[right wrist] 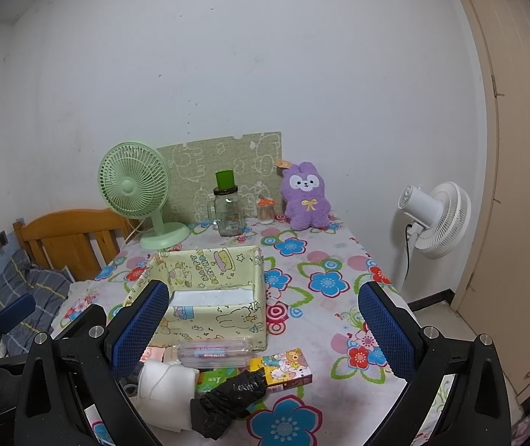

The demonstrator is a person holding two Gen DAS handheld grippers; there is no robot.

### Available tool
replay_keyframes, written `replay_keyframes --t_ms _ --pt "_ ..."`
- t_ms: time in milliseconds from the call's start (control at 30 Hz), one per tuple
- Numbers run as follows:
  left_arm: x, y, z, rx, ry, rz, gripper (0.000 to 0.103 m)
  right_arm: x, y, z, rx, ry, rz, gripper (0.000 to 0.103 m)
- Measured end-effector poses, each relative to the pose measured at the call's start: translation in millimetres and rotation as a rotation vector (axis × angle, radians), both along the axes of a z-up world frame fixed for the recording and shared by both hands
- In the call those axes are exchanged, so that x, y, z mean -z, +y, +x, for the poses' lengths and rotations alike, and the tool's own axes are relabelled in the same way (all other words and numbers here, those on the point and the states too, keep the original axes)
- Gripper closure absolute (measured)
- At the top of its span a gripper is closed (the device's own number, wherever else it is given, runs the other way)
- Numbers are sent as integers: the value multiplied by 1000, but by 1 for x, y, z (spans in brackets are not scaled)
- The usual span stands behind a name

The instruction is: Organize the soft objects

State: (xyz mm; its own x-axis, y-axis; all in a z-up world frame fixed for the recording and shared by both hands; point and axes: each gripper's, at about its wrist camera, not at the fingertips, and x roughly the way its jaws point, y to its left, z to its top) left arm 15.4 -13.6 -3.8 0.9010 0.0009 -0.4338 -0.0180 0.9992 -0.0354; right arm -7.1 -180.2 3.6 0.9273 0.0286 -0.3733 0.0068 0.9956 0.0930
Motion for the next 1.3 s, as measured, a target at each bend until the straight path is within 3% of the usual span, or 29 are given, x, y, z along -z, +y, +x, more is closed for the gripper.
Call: replay_keyframes --t_ms 700,1100,1300 --pt "5 -2 3 -3 6 -4 1 4 1 3 -6 12 -2 0" --pt "29 1 10 16 42 -40 4 25 7 10 -8 23 -22 0" --pt "47 0 13 16 71 -28 6 43 11 16 -37 69 -24 1"
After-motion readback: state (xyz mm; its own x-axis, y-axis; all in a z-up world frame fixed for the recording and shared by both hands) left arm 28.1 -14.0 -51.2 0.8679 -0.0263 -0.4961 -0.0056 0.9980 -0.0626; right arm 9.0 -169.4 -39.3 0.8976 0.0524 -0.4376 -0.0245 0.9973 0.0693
